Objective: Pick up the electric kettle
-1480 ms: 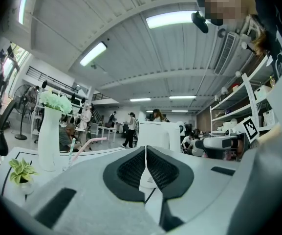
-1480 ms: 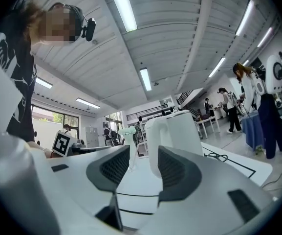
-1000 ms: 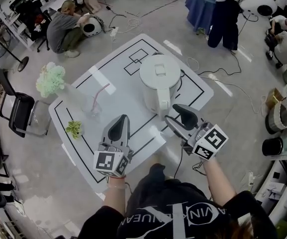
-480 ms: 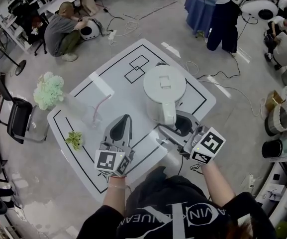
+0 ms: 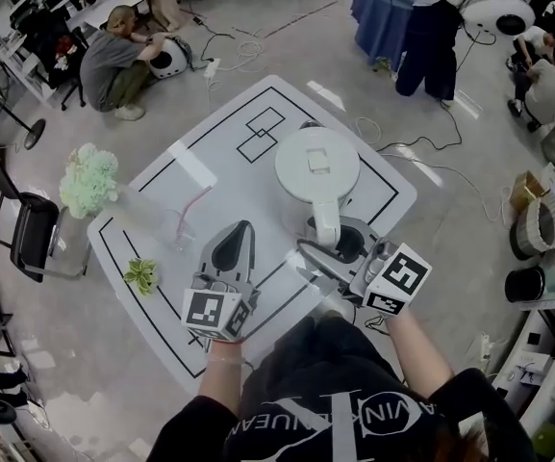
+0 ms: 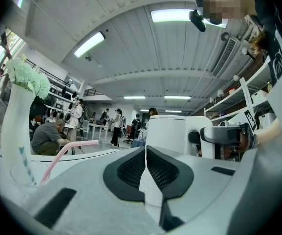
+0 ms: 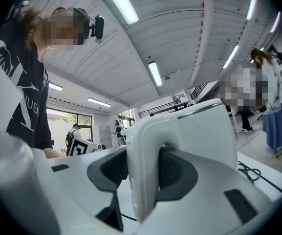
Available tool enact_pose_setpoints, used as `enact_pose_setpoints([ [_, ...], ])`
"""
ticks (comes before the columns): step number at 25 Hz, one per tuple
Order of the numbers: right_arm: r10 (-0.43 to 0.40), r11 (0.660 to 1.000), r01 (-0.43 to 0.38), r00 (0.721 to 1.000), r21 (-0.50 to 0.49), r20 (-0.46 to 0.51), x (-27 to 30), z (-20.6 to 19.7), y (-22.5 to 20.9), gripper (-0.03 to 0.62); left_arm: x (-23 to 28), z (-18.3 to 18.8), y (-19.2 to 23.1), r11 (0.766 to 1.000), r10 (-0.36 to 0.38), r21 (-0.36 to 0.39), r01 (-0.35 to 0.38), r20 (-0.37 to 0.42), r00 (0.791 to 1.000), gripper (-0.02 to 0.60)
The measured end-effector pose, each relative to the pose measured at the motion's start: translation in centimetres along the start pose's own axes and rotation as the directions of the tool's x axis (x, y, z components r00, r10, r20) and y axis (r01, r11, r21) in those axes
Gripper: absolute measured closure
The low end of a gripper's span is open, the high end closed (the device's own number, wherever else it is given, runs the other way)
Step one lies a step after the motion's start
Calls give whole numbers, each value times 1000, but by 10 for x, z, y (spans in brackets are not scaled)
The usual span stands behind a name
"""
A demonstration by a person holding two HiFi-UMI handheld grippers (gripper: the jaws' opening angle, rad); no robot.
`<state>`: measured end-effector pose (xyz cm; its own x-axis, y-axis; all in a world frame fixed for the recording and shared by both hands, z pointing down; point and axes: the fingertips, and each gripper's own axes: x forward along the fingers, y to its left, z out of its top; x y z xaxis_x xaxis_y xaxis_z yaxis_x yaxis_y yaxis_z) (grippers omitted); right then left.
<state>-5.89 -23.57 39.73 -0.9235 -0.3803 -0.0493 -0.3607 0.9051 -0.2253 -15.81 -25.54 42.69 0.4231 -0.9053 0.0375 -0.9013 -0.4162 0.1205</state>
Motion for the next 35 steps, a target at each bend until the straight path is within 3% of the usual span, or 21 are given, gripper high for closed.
enact_pose_setpoints([
  [17, 133, 991, -133, 991, -20, 10, -3, 15, -9, 456, -12, 13, -5, 992, 123, -11, -123, 7, 992, 568],
  [35, 206, 978, -207, 977, 13, 53, -2, 32, -16, 459, -43, 15, -5, 964, 266, -6, -266, 17, 964, 568],
])
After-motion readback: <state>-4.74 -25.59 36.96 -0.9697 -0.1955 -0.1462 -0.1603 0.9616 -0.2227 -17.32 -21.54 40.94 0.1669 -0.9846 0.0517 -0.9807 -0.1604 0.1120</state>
